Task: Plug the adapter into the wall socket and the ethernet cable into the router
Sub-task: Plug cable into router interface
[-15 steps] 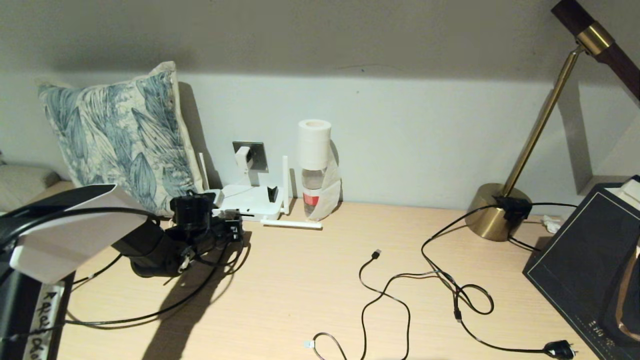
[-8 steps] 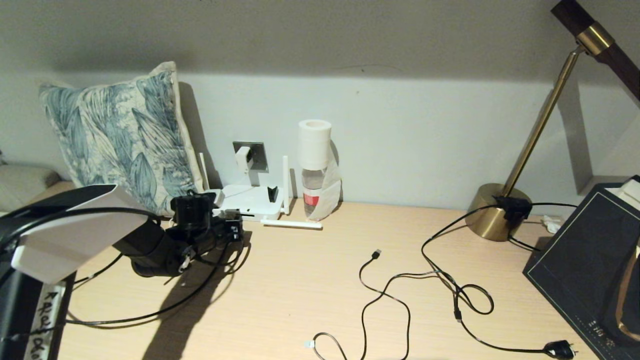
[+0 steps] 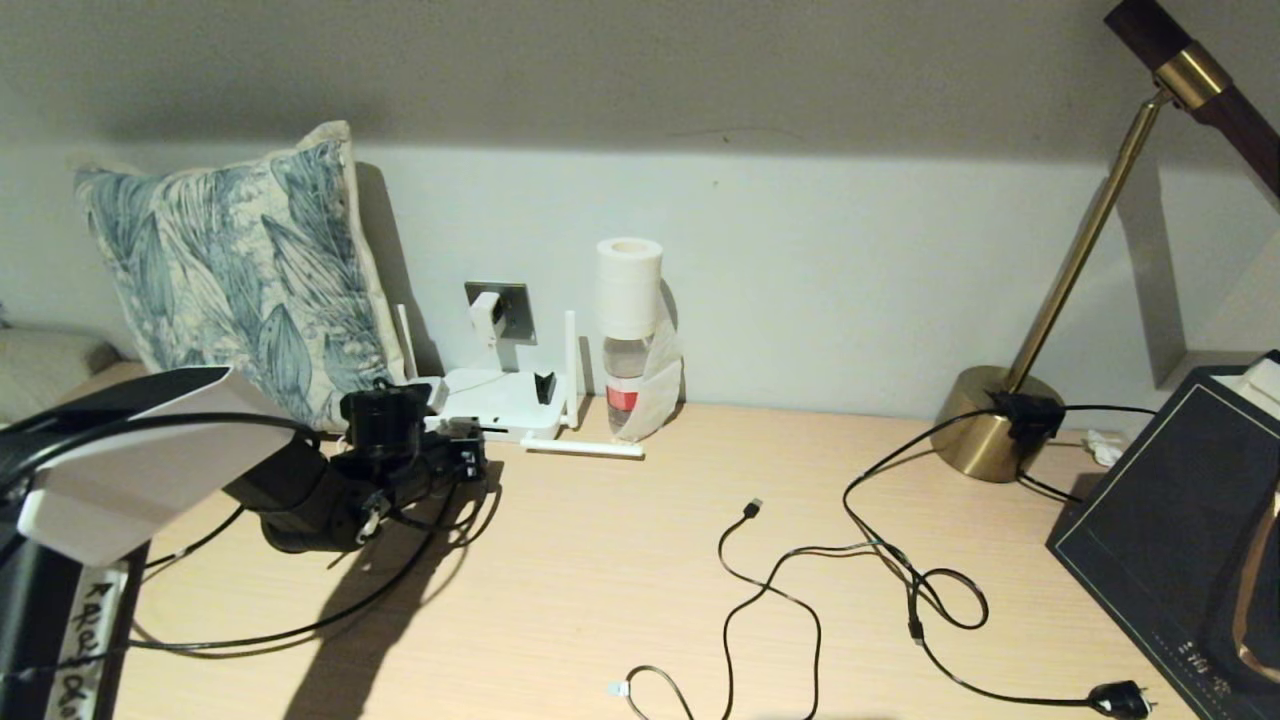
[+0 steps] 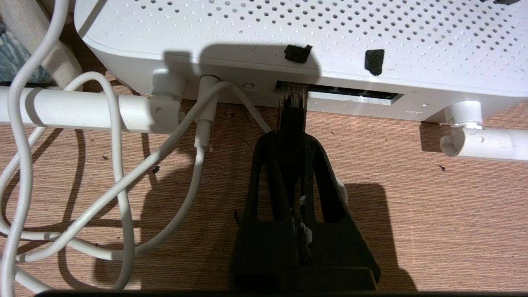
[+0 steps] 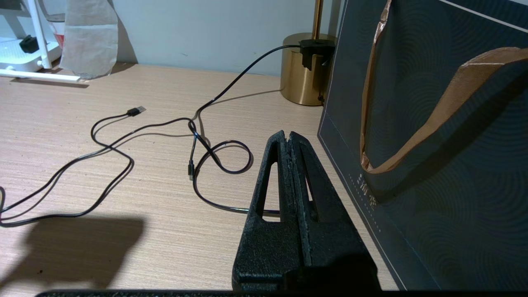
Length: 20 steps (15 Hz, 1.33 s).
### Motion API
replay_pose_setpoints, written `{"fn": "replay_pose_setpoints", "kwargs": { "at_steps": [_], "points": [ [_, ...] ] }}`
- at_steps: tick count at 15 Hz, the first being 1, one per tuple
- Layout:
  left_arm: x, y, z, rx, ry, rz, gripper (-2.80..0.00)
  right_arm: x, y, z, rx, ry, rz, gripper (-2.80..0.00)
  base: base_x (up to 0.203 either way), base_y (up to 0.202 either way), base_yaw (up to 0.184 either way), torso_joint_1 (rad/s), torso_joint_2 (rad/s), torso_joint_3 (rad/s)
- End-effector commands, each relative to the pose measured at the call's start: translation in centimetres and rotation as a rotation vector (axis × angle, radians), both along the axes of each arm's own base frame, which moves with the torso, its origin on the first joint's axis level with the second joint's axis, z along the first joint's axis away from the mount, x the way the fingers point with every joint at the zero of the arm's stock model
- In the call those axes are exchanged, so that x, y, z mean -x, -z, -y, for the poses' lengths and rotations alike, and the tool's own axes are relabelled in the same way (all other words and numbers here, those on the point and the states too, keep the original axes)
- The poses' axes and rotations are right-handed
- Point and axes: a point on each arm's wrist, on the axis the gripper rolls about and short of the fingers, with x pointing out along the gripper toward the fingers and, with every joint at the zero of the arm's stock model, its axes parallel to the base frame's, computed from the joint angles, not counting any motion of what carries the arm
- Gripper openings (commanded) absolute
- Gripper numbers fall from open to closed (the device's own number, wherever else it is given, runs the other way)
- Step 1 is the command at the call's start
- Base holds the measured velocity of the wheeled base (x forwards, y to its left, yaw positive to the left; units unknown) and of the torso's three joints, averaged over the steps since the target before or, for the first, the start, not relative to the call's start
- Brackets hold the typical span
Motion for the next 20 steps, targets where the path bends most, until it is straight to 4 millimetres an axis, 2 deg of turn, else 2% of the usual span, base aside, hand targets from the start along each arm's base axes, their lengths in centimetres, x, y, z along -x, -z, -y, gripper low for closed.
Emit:
{"fn": "replay_pose_setpoints", "kwargs": {
  "at_steps": [1,20],
  "points": [
    [0.24,-0.67,-0.02,0.002,0.000,0.015,-2.80,-0.30,0.97,0.00,0.000,0.000,-0.036,-2.80,0.000,0.000,0.000,0.000,0.00,0.000],
    [0.40,-0.89,0.03,-0.001,0.002,-0.020,-2.80,-0.30,0.97,0.00,0.000,0.000,-0.036,-2.80,0.000,0.000,0.000,0.000,0.00,0.000]
  ]
}}
